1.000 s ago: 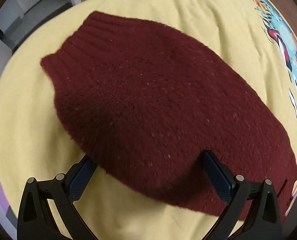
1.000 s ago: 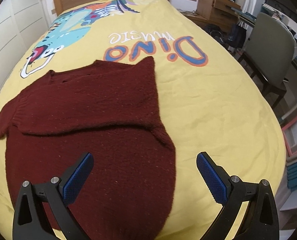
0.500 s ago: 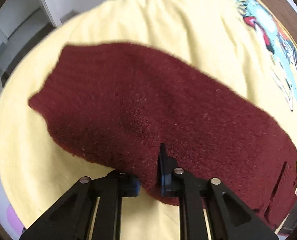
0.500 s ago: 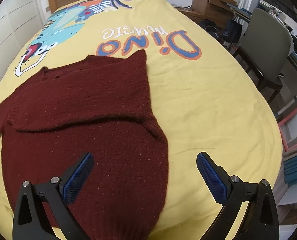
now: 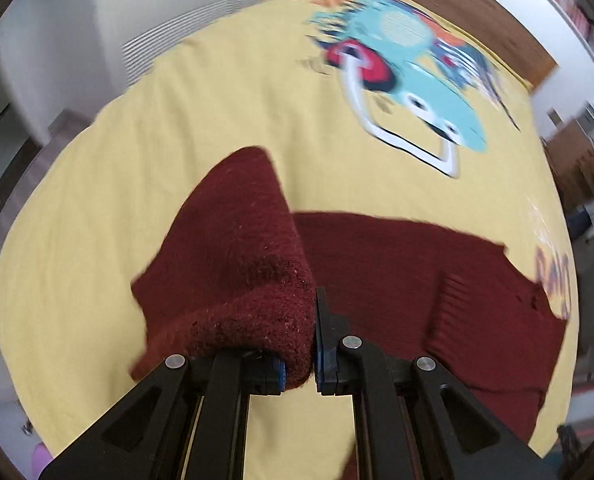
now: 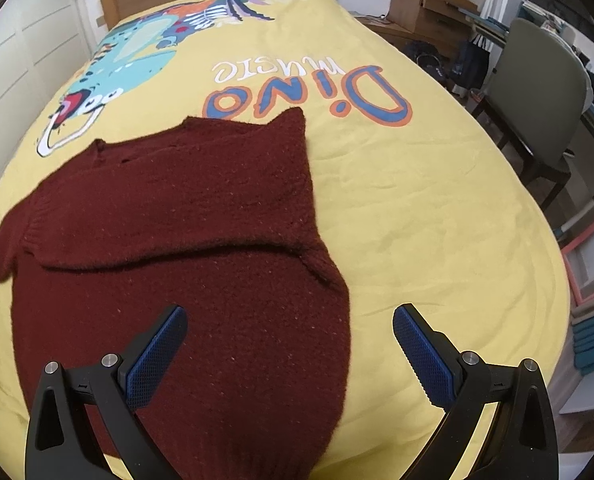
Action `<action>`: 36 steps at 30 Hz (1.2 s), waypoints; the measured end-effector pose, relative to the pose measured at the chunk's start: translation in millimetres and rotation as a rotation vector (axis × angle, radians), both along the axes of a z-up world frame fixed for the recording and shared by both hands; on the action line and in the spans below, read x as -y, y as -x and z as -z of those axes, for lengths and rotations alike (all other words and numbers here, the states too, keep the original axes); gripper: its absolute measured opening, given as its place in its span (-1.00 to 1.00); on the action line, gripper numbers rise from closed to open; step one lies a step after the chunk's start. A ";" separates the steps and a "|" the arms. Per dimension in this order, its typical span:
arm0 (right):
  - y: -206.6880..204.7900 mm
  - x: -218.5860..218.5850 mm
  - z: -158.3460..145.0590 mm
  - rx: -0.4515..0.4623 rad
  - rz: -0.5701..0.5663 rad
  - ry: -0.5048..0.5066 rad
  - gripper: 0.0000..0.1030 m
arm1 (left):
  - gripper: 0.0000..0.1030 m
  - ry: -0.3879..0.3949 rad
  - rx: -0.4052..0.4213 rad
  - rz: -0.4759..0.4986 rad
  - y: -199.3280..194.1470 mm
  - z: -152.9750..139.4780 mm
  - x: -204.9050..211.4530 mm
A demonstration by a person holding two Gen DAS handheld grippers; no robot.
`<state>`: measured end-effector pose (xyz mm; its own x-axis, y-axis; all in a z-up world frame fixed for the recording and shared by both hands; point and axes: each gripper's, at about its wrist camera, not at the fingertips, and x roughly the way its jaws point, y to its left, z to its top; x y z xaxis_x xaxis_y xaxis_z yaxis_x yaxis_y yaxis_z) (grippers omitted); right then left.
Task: Fold small clothes
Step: 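Fold the held side panel inward over the sweater body, release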
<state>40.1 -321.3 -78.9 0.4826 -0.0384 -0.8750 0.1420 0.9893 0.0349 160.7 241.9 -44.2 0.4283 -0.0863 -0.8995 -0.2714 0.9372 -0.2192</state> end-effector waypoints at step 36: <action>-27.4 3.1 -4.7 -0.020 -0.006 -0.079 0.99 | -0.81 -0.026 -0.098 0.460 -38.2 115.4 348.1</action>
